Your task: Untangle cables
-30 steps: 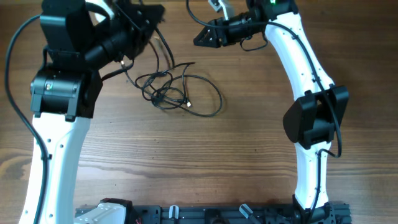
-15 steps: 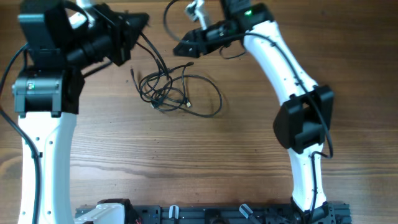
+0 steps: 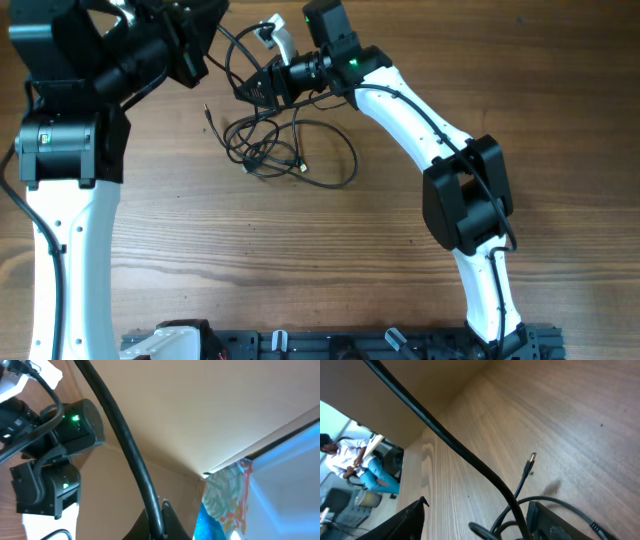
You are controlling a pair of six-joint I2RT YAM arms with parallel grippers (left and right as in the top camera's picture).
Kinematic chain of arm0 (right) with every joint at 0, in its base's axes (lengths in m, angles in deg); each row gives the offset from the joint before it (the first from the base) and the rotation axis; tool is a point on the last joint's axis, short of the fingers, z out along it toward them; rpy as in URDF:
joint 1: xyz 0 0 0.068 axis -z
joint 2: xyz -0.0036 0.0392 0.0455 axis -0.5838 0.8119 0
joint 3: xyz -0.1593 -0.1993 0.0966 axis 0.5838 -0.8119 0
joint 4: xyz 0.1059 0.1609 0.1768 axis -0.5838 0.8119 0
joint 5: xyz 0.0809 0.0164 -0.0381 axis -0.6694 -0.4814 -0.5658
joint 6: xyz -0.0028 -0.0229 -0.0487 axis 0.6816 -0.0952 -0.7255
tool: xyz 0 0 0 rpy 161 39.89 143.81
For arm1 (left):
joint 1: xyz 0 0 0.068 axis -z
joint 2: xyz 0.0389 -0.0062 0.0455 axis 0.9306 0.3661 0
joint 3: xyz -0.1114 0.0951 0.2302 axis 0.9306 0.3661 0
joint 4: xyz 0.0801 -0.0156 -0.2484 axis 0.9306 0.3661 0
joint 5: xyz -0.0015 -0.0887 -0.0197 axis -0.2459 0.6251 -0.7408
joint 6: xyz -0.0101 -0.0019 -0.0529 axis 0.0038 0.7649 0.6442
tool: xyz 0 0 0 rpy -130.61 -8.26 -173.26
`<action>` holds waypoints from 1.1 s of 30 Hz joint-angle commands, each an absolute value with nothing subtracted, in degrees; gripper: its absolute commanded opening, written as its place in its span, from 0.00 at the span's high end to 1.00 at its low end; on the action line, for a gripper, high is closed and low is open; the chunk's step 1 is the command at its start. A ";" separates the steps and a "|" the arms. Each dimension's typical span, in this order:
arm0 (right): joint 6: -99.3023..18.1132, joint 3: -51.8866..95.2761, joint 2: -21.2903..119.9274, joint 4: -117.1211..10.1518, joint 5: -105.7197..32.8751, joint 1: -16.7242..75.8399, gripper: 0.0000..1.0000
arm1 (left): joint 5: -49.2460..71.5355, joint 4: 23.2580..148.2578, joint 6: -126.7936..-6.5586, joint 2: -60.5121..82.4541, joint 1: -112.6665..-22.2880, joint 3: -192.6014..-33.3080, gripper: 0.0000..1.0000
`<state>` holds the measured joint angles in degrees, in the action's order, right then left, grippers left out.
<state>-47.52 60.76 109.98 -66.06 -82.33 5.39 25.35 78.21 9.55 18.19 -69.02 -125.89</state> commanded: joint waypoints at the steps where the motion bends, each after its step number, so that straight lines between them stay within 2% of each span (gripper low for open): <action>1: -46.80 60.61 111.88 -67.55 -82.25 5.31 0.33 | 27.84 77.20 13.99 18.13 -69.28 -126.24 0.96; 5: -47.00 60.59 112.28 -67.64 -82.03 4.76 0.34 | 27.84 75.87 15.36 18.09 -69.32 -126.24 0.96; 10: -46.82 60.59 113.94 -67.37 -79.64 4.17 0.46 | 27.87 75.67 18.25 18.09 -69.54 -126.24 0.96; 12: -46.80 60.59 114.68 -66.61 -78.94 4.17 0.62 | 27.89 75.71 18.23 18.09 -69.67 -126.24 0.96; 13: -46.80 60.59 114.73 -65.76 -77.79 4.19 0.76 | 27.89 75.71 18.18 18.09 -69.85 -126.24 0.96; 15: -46.80 60.59 114.73 -63.09 -73.81 4.56 0.96 | 27.87 75.78 16.85 18.09 -70.24 -126.24 0.96; 20: -46.85 60.63 112.02 -56.42 -71.05 7.89 0.96 | 25.40 81.33 4.46 18.09 -72.36 -126.24 0.96; 25: -47.00 60.63 105.13 -48.86 -66.16 11.89 0.96 | 12.06 93.97 -6.95 18.09 -72.97 -126.22 0.96; 33: -46.85 60.63 98.22 -35.55 -71.73 12.52 0.96 | -1.71 105.44 -11.45 18.09 -72.97 -126.07 0.96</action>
